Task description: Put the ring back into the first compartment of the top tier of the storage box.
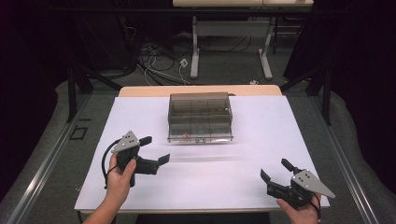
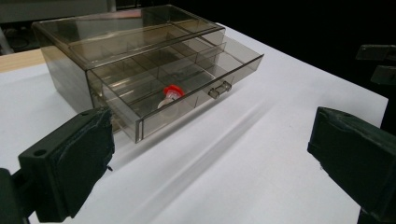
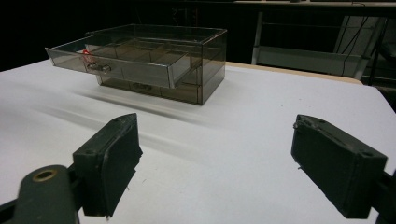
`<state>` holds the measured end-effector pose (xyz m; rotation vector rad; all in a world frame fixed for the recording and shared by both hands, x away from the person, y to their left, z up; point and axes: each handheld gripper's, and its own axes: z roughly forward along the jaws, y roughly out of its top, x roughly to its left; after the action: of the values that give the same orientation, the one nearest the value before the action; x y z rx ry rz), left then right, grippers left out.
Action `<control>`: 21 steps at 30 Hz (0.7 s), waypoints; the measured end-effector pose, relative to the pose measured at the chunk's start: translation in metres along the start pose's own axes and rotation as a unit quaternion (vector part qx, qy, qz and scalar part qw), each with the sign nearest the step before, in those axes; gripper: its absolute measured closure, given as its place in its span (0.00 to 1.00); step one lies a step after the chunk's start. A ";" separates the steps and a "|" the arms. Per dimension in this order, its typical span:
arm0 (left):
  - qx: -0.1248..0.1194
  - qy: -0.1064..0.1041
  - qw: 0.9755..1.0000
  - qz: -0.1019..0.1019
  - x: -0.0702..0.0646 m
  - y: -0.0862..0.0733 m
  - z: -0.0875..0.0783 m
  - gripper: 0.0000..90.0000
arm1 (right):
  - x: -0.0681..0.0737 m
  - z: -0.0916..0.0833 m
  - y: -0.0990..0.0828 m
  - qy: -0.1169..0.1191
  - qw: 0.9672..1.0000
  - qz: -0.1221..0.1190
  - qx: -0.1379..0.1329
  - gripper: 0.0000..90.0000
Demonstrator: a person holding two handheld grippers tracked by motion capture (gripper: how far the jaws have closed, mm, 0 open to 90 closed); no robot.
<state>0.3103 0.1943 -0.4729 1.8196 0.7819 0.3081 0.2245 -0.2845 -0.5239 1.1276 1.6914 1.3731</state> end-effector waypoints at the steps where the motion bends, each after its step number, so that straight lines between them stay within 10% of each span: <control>1: 0.001 0.000 1.000 -0.001 0.001 -0.002 -0.002 0.01 | 0.000 0.000 0.000 0.000 1.000 0.000 0.000 0.16; 21: -0.032 0.000 0.999 -0.032 0.014 -0.040 -0.019 0.01 | 0.000 0.002 -0.002 -0.004 1.000 -0.013 0.007 0.16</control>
<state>0.2952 0.2255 -0.5038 1.7319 0.8194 0.2879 0.2255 -0.2840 -0.5262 1.1131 1.7073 1.3412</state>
